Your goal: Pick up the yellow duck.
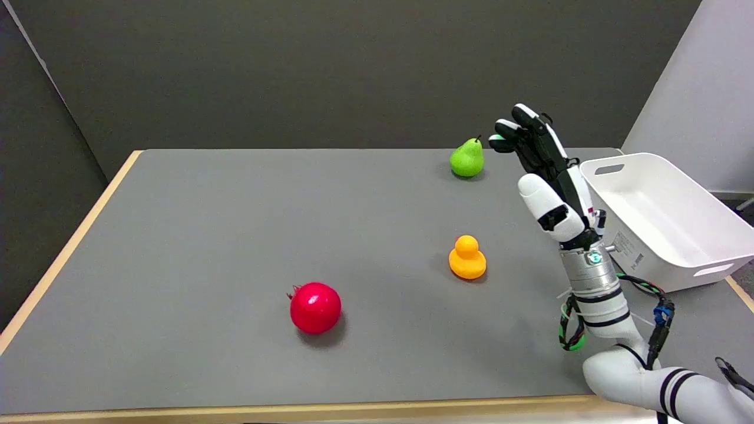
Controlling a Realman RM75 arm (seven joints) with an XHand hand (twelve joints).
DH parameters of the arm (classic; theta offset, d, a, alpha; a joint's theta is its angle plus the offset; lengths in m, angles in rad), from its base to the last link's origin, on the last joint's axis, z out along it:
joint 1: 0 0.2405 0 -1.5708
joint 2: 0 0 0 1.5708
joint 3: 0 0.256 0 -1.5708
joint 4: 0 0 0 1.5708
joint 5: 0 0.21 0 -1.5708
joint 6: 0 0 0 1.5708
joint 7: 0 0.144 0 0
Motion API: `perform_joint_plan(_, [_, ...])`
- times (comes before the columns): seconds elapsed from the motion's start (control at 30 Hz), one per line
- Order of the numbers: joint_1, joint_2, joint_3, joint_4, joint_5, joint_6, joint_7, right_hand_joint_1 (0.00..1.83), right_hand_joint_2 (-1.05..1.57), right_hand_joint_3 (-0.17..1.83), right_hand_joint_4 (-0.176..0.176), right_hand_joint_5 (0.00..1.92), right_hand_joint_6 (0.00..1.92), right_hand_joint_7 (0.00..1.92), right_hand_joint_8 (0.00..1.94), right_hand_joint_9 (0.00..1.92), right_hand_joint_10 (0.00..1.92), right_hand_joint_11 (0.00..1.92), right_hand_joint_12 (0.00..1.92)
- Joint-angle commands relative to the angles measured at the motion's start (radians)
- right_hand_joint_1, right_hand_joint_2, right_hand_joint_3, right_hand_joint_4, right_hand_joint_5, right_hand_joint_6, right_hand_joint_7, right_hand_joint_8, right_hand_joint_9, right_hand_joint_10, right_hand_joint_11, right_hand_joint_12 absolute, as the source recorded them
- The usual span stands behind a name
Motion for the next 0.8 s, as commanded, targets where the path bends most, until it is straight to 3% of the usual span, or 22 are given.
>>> perform_joint_plan(0.03, [-0.134,0.045,0.036,0.019,0.031,0.03,-0.221,0.39,0.67,0.81,-0.011,0.15,0.35,0.34,0.4,0.28,0.9,0.04,1.22])
perform_joint_plan(0.1, [-0.197,0.048,0.072,0.066,0.043,0.023,-0.324,0.38,0.67,0.81,-0.025,0.15,0.35,0.33,0.4,0.27,0.9,0.02,1.21])
perform_joint_plan(0.23, [-0.384,0.044,0.164,0.231,0.066,-0.041,-0.792,0.41,0.66,0.8,-0.047,0.18,0.37,0.34,0.44,0.27,0.93,0.01,1.2])
perform_joint_plan(0.33, [-0.469,0.046,0.202,0.278,0.04,-0.093,-1.043,0.48,0.66,0.81,-0.056,0.23,0.42,0.4,0.51,0.31,0.99,0.03,1.22])
perform_joint_plan(0.63, [-0.483,0.051,0.204,0.264,0.119,-0.275,-1.118,0.6,0.65,0.83,-0.1,0.27,0.5,0.44,0.6,0.34,1.05,0.1,1.31])
perform_joint_plan(0.8, [-0.455,0.065,0.222,0.305,0.121,-0.444,-1.12,0.63,0.64,0.86,-0.101,0.28,0.54,0.46,0.64,0.37,1.09,0.13,1.36])
